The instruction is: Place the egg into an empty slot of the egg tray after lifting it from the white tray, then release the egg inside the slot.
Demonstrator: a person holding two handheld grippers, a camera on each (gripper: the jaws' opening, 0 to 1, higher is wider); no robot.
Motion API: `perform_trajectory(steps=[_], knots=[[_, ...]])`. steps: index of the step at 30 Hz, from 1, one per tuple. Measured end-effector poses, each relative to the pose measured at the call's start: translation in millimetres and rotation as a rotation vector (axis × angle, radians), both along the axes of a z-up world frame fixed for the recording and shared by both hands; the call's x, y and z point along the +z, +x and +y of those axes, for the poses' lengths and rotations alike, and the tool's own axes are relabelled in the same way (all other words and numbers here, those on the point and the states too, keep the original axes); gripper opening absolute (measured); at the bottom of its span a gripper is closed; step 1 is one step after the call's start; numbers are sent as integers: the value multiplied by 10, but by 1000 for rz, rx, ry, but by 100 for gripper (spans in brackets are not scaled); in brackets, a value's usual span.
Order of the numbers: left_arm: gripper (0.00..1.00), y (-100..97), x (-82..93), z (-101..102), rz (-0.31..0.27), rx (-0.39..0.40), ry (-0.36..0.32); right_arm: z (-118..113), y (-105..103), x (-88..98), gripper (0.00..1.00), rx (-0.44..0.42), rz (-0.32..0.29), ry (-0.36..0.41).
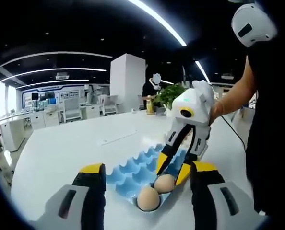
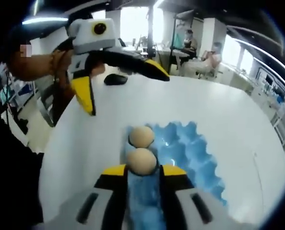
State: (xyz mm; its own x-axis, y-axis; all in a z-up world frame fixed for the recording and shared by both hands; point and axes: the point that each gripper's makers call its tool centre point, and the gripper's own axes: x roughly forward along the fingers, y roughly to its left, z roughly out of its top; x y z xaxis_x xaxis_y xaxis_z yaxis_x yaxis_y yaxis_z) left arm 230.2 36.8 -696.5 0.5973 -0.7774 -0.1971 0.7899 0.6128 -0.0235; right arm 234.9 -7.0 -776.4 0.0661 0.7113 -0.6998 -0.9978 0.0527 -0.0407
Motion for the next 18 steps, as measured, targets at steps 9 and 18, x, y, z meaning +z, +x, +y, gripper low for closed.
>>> perform_trajectory(steps=[9,18], knots=[[73,-13,6,-26,-2,-5,0,-339,19,-26,24,-85,36,7],[72,-10,-1,-26,1,-9,2,-688,105,-20,24,-169,27,-6]])
